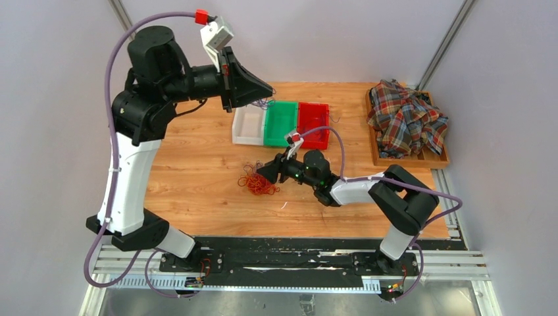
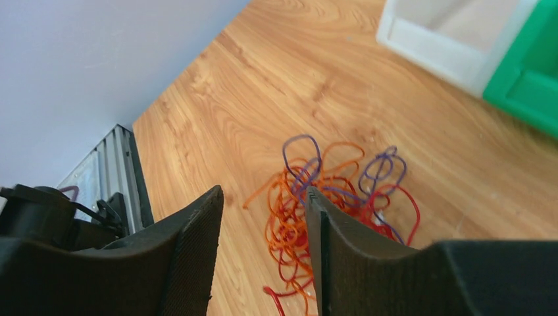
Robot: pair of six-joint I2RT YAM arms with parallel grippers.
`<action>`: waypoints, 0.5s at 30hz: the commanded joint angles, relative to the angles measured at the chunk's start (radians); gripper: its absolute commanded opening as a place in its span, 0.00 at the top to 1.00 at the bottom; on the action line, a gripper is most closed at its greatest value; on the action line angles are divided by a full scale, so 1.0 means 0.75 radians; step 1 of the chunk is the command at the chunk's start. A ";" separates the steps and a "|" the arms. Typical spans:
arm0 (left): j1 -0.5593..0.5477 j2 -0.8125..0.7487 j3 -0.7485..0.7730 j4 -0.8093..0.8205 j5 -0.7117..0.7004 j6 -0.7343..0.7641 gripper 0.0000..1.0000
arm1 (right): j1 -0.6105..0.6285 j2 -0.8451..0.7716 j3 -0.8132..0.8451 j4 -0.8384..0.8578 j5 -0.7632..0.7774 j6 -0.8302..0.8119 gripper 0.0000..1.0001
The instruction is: Untangle the cables
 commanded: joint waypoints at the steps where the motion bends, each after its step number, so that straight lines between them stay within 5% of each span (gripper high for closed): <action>1: -0.010 0.020 0.124 0.017 -0.100 0.034 1.00 | 0.006 0.034 -0.077 0.123 0.054 0.051 0.52; 7: -0.009 0.023 0.107 0.018 -0.112 0.041 1.00 | 0.002 -0.006 -0.182 0.188 0.127 0.083 0.55; 15: -0.010 -0.009 -0.111 0.017 -0.054 0.047 1.00 | 0.003 -0.287 -0.086 0.148 0.074 0.033 0.23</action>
